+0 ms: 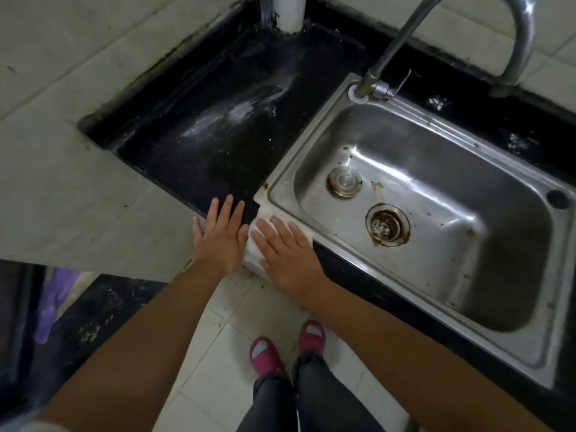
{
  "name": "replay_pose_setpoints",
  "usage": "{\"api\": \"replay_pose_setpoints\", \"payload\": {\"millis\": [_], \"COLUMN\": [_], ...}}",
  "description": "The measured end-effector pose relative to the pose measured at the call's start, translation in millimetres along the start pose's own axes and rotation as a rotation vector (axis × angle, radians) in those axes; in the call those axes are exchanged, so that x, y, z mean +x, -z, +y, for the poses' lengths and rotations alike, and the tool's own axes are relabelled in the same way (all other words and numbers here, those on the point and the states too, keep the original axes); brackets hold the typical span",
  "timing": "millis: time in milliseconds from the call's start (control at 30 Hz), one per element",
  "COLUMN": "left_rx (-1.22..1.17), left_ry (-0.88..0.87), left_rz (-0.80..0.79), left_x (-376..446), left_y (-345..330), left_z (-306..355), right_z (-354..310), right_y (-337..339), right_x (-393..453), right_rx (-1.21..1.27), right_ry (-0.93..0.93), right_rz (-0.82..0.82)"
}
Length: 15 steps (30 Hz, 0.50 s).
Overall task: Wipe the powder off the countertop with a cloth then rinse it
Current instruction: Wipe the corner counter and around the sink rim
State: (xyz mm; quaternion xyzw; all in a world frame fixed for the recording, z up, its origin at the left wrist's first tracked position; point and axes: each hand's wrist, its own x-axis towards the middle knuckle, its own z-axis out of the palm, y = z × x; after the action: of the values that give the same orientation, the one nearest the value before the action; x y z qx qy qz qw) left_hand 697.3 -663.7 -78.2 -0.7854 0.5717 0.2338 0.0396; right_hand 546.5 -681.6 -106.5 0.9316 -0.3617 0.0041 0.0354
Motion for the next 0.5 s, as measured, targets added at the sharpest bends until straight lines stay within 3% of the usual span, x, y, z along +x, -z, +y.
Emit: {"api": "replay_pose_setpoints", "payload": {"millis": [100, 333, 500], "left_rx": [-0.004, -0.058, -0.079], "left_ry": [0.012, -0.026, 0.152], "left_rz": [-0.050, -0.014, 0.095], "left_x": [-0.5, -6.3, -17.7], "left_y": [5.1, 7.6, 2.5], "left_z": [2.3, -1.7, -9.0], "right_z": [1.6, 56.9, 51.1], "right_y": [4.0, 7.1, 8.6], "right_x": [-10.1, -145.8, -117.9], "right_rx": [0.025, -0.030, 0.090], "right_ry": [-0.025, -0.056, -0.046], "right_rz": [-0.033, -0.077, -0.057]}}
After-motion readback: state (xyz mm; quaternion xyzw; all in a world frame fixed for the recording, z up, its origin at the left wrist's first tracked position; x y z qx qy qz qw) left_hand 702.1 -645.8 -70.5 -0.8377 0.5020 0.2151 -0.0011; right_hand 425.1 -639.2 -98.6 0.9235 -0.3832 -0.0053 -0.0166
